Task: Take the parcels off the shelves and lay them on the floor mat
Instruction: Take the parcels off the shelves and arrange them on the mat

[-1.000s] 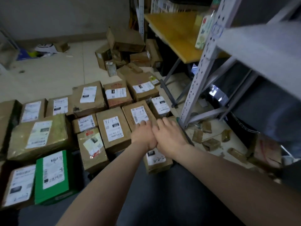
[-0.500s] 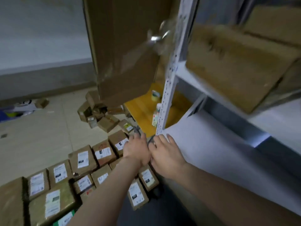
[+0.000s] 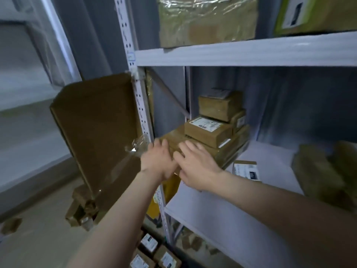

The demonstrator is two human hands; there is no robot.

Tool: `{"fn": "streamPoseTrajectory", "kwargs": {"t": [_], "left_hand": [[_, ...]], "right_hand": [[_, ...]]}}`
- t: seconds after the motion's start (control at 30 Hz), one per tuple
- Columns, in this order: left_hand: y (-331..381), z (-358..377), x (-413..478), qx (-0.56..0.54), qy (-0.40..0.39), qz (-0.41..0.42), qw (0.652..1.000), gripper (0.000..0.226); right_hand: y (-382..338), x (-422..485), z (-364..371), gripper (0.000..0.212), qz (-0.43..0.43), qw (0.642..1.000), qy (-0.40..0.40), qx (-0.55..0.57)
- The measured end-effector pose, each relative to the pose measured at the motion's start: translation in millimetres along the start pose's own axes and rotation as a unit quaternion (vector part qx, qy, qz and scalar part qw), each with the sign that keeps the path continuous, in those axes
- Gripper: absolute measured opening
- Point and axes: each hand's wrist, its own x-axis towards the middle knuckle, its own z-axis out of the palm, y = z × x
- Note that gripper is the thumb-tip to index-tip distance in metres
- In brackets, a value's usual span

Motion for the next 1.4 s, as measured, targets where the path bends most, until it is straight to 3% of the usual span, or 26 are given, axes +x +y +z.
{"fn": "streamPoseTrajectory", "kwargs": {"t": [0.23,0.37,0.53,0.67,0.83,0.97,1.13,1.4], "left_hand": [[72,-18,26,0.029,0.029,0.085,0.996,0.059],[97,6,35,0.001,-0.015,0.051,0.999,0.066],[105,45,44,-0.018,-0.051,0.030,0.998,0.050],[94,64,50,-0.023,-0.080,0.013,0.996,0.042],[76,65,63,-0.053,-0.054,-0.016,0.997,0.044],[78,50,78,-0.078,-0.002,-0.022,0.997,0.050],[85,41,93,-0.098,0.046,-0.019,0.994,0.049],[93,34,108,-0.120,0.070,-0.024,0.990,0.049]], "right_hand": [[67,-36,-28,0.023,0.033,0.999,0.008,-0.024],[88,-49,-9,0.029,0.063,0.997,-0.040,-0.002],[99,-46,25,0.041,0.106,0.986,-0.110,0.069],[114,-31,49,0.062,0.183,0.966,-0.096,0.152],[159,8,51,0.094,0.316,0.927,0.056,0.193],[203,47,39,0.125,0.409,0.868,0.133,0.249],[247,78,37,0.146,0.445,0.825,0.116,0.328],[284,101,49,0.156,0.445,0.825,0.039,0.347]]}}
